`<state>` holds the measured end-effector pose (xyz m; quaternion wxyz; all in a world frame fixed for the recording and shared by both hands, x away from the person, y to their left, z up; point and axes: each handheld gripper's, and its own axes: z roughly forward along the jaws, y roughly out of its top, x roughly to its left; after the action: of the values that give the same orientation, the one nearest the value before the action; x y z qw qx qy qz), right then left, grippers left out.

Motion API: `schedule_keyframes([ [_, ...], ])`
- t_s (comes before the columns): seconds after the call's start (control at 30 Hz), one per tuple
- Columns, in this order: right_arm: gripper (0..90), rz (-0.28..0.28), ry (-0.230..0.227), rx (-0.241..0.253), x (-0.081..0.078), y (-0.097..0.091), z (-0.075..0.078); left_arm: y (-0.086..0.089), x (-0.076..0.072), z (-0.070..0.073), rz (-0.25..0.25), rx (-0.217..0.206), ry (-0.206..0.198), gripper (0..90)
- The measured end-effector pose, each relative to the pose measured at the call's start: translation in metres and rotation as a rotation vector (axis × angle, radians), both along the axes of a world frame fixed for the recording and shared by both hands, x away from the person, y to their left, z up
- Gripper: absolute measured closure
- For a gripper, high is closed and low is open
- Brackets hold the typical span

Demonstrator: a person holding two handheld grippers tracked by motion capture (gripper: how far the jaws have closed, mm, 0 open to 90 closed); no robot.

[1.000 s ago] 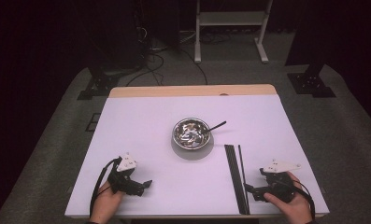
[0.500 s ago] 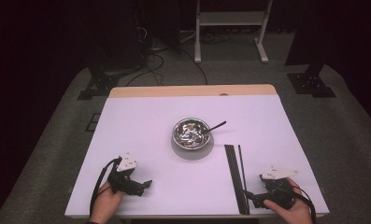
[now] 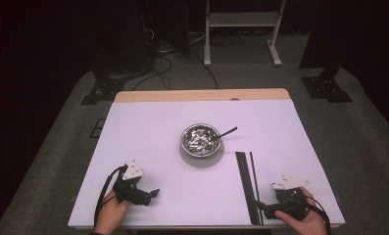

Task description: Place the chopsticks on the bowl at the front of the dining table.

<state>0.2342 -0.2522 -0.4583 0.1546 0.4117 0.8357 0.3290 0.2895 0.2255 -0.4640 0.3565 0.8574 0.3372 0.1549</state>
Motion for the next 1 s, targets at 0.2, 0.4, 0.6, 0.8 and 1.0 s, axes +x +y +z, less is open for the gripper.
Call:
schedule_keyframes([
  [0.2, 12.6, -0.008, -0.001, -0.013, 0.001, -0.002, 0.0, 0.0, 0.0, 0.0, 0.0, 0.0, 0.0, 0.0],
  [0.4, 12.7, -0.022, -0.002, -0.022, 0.001, -0.006, 0.001, 0.0, 0.0, 0.0, 0.0, 0.0, -0.001, 0.0],
  [0.6, 12.6, -0.026, 0.006, -0.02, 0.002, -0.009, 0.001, 0.0, 0.0, 0.0, 0.0, 0.0, 0.0, 0.0],
  [0.8, 12.7, -0.043, 0.008, -0.023, 0.003, -0.014, 0.001, 0.0, 0.0, 0.0, 0.0, 0.0, 0.0, 0.0],
  [1.0, 12.7, -0.058, 0.011, -0.022, 0.005, -0.02, 0.001, 0.0, 0.0, 0.0, 0.0, 0.0, 0.0, 0.0],
])
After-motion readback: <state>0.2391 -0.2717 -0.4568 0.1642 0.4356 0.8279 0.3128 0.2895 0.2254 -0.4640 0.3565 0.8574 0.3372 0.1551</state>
